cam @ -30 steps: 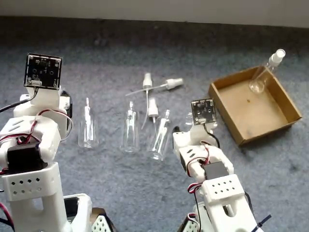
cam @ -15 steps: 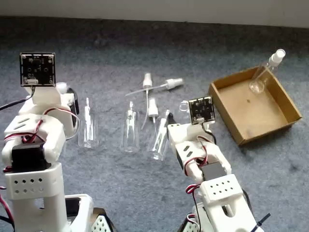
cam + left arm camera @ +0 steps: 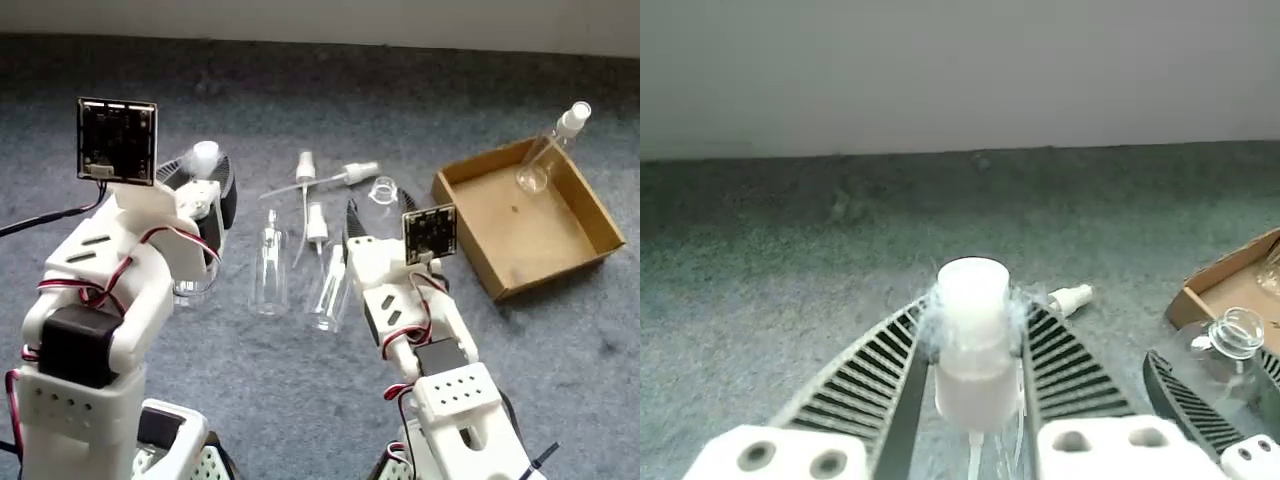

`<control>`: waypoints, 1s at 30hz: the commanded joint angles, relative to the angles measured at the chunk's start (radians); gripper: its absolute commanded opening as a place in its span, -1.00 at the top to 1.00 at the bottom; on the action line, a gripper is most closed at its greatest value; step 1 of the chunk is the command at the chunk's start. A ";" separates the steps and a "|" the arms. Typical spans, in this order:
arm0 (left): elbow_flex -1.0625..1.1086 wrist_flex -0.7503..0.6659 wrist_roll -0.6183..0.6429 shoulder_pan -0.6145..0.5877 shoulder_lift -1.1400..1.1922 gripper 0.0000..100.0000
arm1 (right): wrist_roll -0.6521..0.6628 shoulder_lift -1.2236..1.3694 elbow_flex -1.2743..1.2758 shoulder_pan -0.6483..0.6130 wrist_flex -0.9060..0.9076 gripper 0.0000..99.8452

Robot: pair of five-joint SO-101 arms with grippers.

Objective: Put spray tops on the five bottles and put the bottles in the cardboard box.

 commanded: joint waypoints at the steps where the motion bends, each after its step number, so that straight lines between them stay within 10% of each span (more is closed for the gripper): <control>1: -0.096 -0.084 0.008 0.073 -0.021 0.99 | -0.002 -0.028 -0.015 -0.008 -0.033 0.58; 30: -0.231 -0.189 0.011 0.186 -0.012 0.99 | -0.003 -0.662 -0.054 0.038 0.461 0.58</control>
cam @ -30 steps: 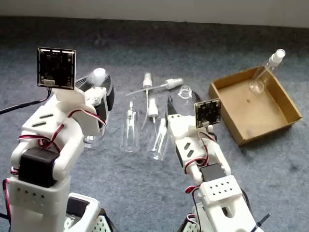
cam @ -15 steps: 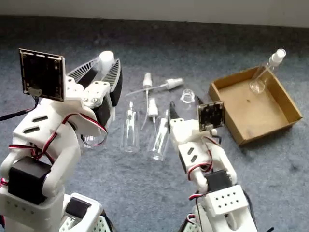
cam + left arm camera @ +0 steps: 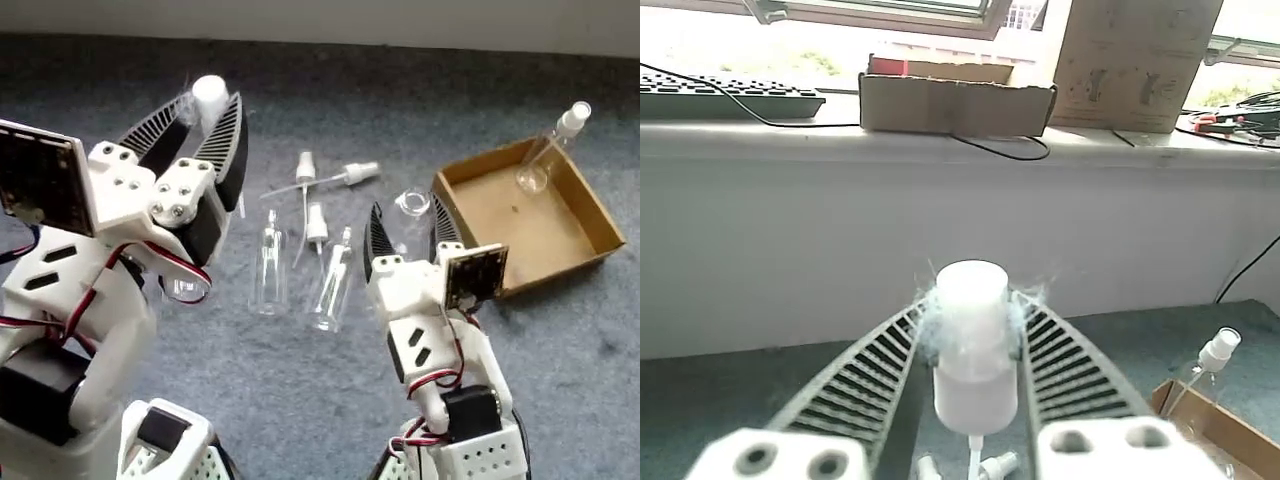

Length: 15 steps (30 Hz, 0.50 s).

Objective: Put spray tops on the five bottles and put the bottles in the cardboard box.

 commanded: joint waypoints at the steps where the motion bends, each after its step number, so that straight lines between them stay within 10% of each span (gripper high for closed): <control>1: 0.004 -0.057 0.011 0.085 -0.007 0.99 | -0.002 -0.094 0.001 0.001 0.002 0.58; 15: 0.142 -0.207 0.012 0.157 -0.065 0.99 | 0.000 -0.153 0.231 -0.147 -0.074 0.58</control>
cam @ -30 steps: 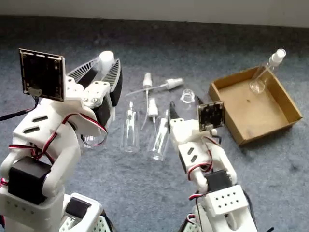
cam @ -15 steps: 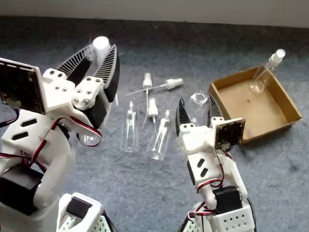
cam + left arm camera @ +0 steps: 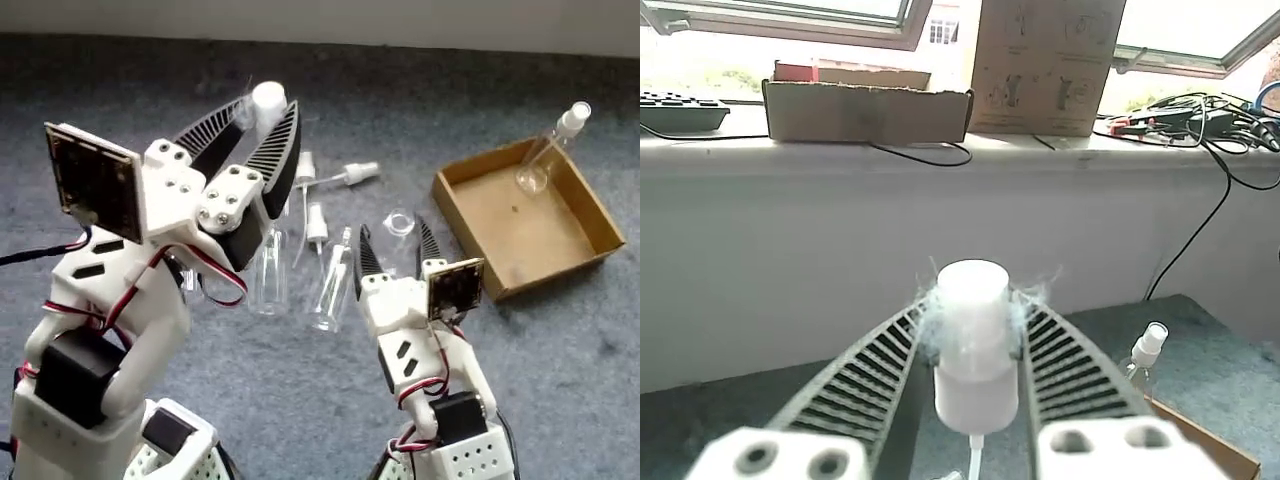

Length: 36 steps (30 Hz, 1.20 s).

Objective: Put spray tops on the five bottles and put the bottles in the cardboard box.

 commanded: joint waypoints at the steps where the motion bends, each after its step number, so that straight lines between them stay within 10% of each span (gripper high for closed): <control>1: 0.015 -0.034 0.026 0.018 -0.068 0.99 | 0.000 -0.016 0.048 -0.113 -0.113 0.58; 14: 0.438 -0.506 0.052 0.031 -0.236 0.99 | 0.002 -0.016 0.220 -0.136 -0.259 0.58; 36: 0.440 -0.497 -0.044 0.177 -0.282 0.99 | 0.112 -0.015 0.226 -0.228 -0.177 0.58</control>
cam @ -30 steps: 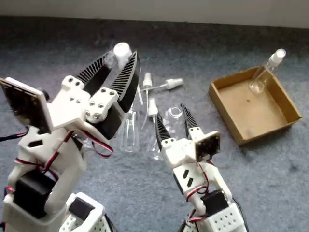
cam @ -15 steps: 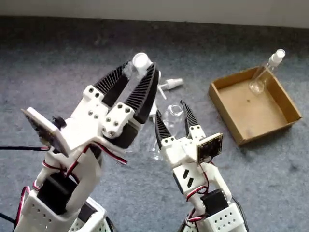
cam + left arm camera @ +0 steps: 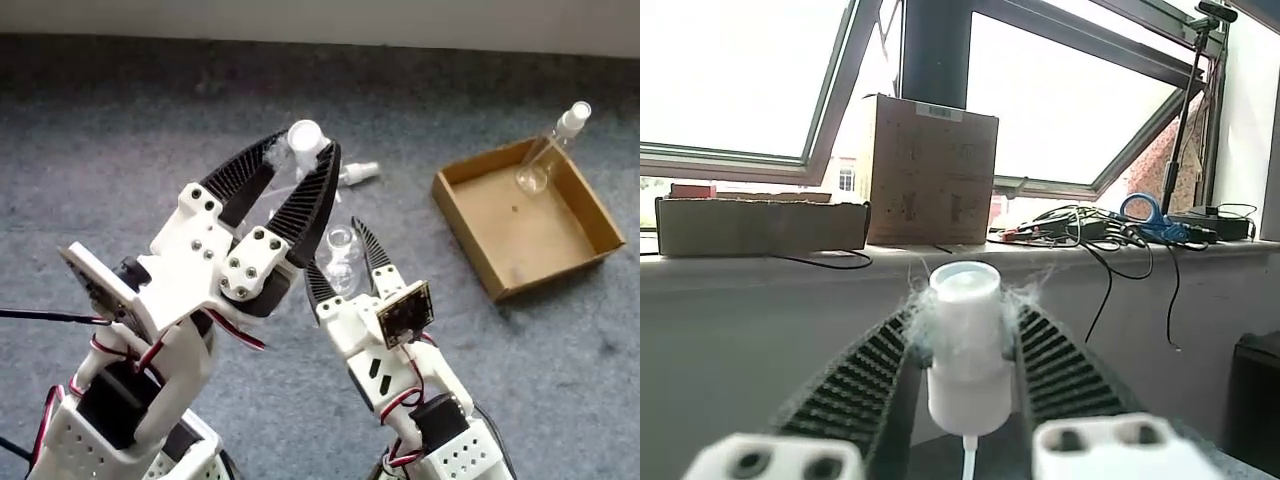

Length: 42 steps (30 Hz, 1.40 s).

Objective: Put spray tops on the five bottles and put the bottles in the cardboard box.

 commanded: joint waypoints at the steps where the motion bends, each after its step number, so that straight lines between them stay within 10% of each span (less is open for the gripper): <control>1: -0.018 0.011 0.017 0.013 -0.035 0.99 | 0.006 -0.013 0.127 -0.002 0.004 0.58; 9: -0.160 0.229 0.043 0.013 -0.073 0.99 | 0.006 -0.013 0.127 0.001 0.005 0.58; 42: -0.021 0.155 -0.020 0.070 0.012 0.99 | 0.009 -0.010 0.127 0.004 0.007 0.58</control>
